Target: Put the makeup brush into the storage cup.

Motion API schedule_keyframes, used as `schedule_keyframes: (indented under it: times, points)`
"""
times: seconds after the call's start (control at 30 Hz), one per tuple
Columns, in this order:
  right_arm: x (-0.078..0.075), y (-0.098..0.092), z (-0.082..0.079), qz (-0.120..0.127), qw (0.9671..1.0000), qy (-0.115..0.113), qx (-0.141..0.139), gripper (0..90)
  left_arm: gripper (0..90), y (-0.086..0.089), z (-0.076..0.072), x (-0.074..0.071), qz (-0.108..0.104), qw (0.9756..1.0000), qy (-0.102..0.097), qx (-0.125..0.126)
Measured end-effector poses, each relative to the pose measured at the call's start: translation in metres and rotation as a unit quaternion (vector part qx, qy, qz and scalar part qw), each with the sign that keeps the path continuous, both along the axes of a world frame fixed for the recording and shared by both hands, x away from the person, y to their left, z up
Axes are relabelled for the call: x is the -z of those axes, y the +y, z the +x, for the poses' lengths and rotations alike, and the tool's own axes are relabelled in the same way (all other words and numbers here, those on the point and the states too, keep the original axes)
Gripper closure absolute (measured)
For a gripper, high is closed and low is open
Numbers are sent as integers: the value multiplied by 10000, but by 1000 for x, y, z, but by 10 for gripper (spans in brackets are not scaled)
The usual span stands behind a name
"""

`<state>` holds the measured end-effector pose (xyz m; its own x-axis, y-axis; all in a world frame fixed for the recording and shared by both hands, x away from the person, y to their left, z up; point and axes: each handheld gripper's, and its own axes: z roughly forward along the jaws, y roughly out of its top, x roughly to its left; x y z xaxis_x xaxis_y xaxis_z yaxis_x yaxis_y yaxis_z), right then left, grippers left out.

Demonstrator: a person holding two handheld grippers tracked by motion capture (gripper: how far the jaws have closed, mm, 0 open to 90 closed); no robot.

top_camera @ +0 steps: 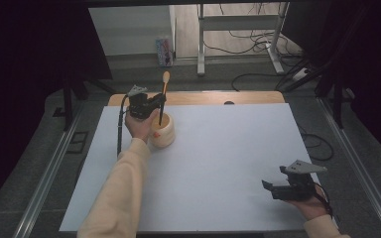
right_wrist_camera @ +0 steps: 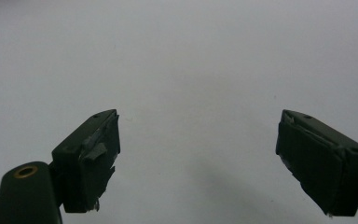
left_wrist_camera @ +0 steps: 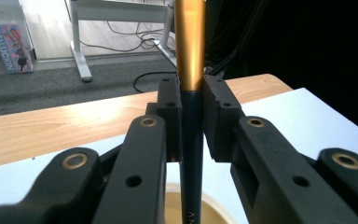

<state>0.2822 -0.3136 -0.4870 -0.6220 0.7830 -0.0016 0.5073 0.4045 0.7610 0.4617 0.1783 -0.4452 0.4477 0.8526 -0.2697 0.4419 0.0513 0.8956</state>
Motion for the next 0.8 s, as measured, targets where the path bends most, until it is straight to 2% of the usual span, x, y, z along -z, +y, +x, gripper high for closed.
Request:
schedule_keyframes:
  times: [0.4,0.8]
  points:
    - [0,0,0,-10,10000,-23,-19,138,783,8,0,13,-167,9999,42,13]
    - [0,0,0,-13,10000,-20,-23,138,783,10,-3,19,-145,9999,66,16]
